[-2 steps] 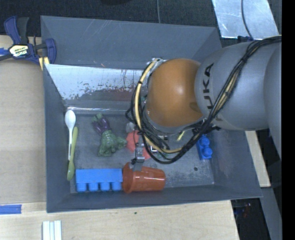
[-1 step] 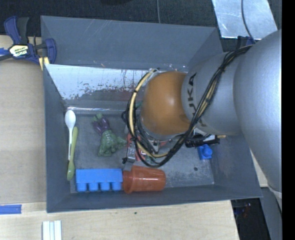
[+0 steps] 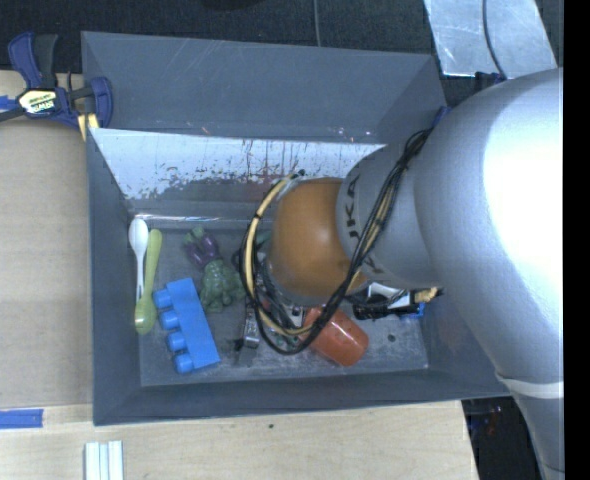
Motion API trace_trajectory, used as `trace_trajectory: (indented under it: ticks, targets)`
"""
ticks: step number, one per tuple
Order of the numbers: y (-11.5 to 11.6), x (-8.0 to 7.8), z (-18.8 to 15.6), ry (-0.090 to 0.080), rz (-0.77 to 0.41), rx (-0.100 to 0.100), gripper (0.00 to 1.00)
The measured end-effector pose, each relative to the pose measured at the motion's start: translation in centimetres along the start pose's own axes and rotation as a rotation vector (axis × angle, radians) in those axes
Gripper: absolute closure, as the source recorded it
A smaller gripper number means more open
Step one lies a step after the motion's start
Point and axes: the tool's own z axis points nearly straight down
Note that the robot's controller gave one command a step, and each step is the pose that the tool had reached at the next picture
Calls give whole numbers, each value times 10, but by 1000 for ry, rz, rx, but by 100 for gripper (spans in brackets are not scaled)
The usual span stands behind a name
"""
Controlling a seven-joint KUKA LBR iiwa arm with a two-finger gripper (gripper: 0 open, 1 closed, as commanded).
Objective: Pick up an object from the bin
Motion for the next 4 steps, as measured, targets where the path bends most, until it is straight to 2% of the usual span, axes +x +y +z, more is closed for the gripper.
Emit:
trace_trajectory:
  ticks: [1, 2, 3, 4]
  targets:
    - [-1, 2, -20, 4, 0, 2, 0]
    - [-9, -14, -55, 3, -2, 2, 0]
    - [-60, -31, -83, 0, 28, 0, 0]
    - [-89, -39, -83, 1, 27, 2, 0]
